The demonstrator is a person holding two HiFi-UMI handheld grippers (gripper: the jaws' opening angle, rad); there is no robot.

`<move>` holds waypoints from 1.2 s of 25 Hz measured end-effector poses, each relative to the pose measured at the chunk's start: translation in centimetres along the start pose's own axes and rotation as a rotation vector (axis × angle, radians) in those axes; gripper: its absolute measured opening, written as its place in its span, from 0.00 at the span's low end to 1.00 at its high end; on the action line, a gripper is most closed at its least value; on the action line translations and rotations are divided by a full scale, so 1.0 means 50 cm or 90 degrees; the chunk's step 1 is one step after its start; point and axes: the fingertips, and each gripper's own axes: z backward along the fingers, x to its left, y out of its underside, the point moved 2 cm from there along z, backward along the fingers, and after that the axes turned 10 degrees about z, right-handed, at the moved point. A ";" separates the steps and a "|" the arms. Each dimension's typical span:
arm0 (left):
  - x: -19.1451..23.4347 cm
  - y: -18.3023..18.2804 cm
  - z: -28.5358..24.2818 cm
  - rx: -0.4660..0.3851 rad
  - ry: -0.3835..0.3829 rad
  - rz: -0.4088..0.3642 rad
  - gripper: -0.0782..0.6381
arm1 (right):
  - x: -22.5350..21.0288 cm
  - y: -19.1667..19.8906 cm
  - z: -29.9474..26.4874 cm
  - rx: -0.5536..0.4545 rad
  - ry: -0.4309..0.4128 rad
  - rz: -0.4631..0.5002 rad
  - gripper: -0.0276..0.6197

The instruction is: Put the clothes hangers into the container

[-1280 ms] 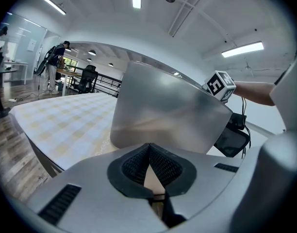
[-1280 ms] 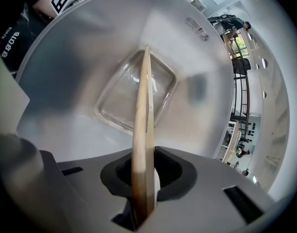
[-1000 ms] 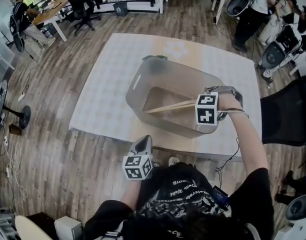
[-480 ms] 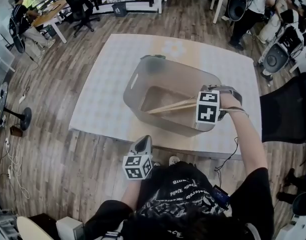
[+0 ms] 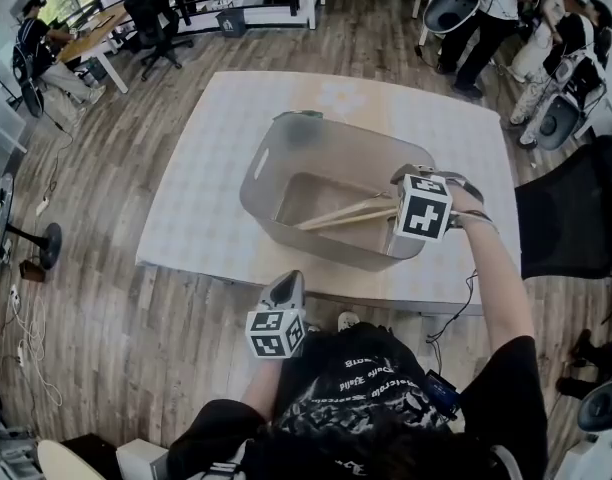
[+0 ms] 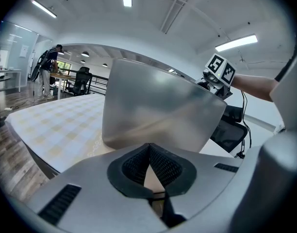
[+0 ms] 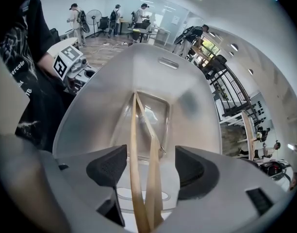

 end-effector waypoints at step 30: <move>-0.139 -0.072 0.007 -0.058 0.123 -0.051 0.14 | 0.039 0.054 0.288 -0.584 0.326 -0.369 0.55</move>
